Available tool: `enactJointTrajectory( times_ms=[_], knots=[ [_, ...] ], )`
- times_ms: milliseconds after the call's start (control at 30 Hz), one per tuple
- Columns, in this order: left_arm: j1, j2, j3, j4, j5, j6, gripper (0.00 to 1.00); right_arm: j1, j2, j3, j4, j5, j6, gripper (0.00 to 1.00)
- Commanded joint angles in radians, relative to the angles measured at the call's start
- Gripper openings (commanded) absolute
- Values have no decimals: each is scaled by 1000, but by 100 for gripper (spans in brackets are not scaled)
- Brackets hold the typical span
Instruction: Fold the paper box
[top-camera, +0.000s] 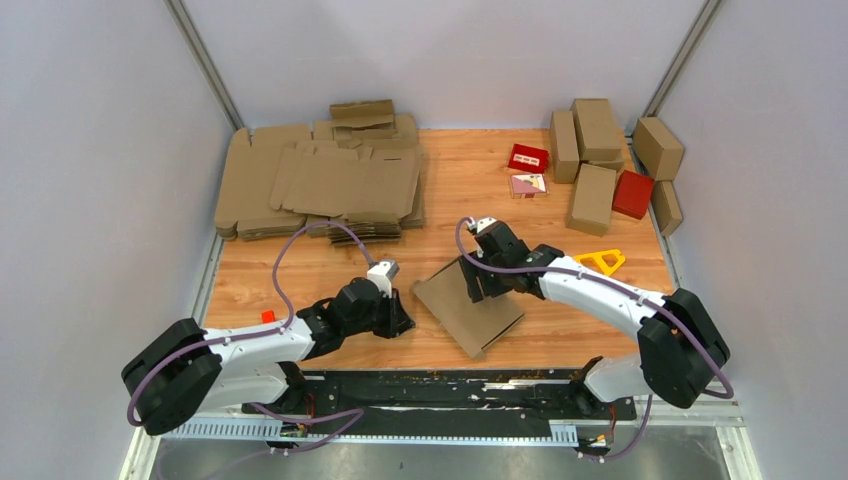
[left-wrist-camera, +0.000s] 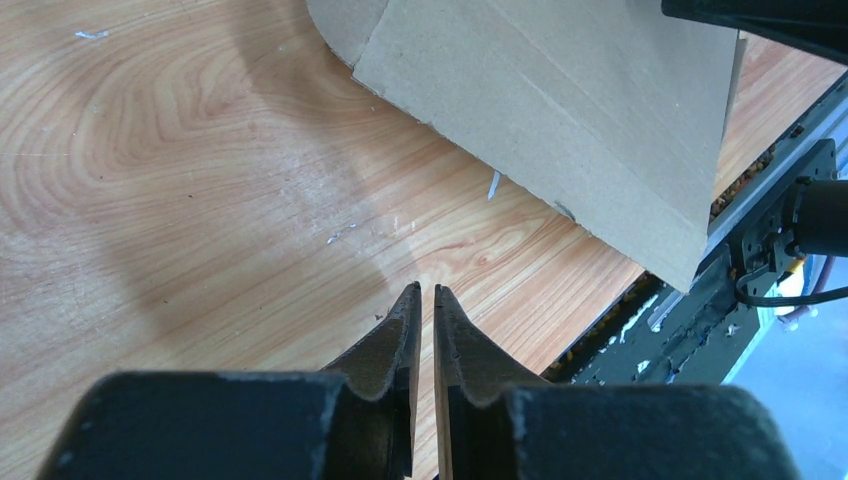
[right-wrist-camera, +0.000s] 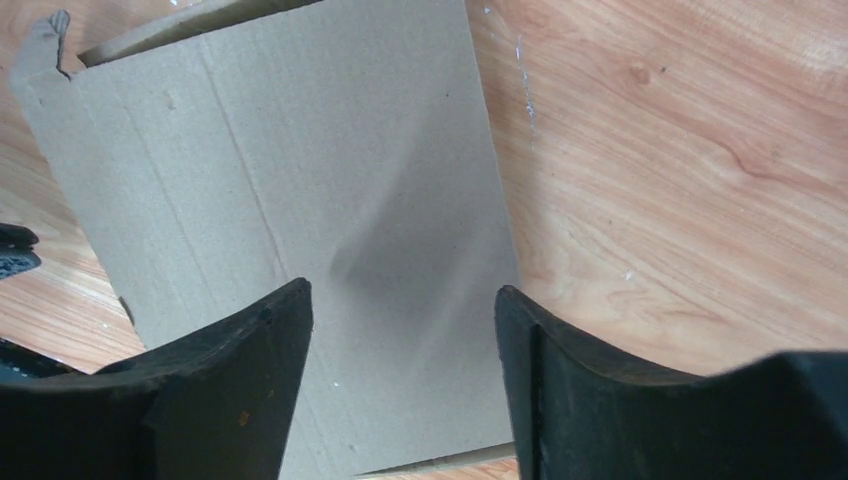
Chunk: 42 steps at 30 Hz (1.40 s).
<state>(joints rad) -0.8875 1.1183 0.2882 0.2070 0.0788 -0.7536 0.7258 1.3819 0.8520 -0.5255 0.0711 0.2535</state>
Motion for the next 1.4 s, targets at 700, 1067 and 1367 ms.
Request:
enactJointTrajectory(
  times_ms=[700,1067,1367],
  knots=[
    [0,156,-1,199,51,-48,12,-53,184,-11,37,159,39,0],
    [-33,342,10,449,-37,-120,12,-208,152,-79,134,-110,37,0],
    [-40,564,72,650,-62,-113,11,-336,146,-122,209,-348,36,0]
  ],
)
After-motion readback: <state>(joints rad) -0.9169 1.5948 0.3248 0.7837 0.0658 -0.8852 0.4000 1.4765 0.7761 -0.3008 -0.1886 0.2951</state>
